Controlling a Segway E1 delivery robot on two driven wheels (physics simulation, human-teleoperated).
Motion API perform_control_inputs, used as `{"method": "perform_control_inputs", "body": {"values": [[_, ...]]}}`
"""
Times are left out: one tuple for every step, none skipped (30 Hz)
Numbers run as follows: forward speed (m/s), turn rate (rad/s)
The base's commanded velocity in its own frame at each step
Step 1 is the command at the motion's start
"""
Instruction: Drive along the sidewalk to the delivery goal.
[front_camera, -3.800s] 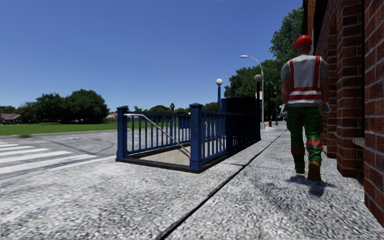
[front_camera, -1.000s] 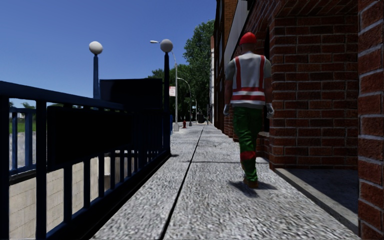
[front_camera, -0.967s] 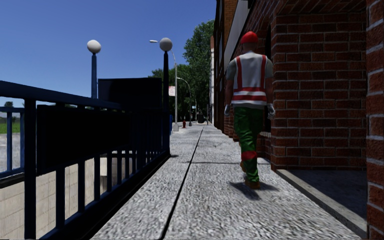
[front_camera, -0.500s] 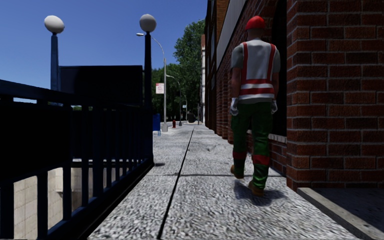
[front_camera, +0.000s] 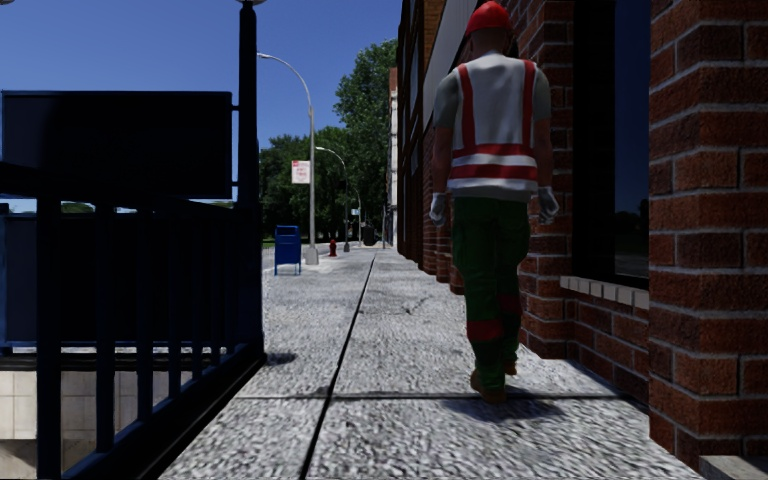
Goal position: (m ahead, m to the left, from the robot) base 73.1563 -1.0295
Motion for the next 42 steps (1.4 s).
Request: {"method": "perform_control_inputs", "body": {"values": [[1.61,0.0],[1.61,0.0],[1.61,0.0],[1.61,0.0],[1.61,0.0],[1.61,0.0],[1.61,0.0],[1.61,0.0],[1.61,0.0],[1.61,0.0],[1.6,0.0],[1.59,0.0],[1.59,0.0],[1.56,0.0],[1.49,0.0],[1.42,0.0],[1.38,0.0],[1.38,0.0],[1.36,0.0],[1.33,0.0],[1.31,0.0],[1.31,0.0],[1.31,0.0],[1.29,0.0],[1.27,0.0],[1.26,0.0],[1.26,0.0],[1.26,0.0],[1.25,0.0],[1.24,0.0],[1.24,0.0],[1.23,0.0],[1.23,0.0],[1.23,0.0],[1.23,0.0],[1.23,0.0],[1.23,0.0],[1.23,0.0],[1.23,0.02],[1.23,0.05],[1.23,0.09],[1.23,0.16]]}}
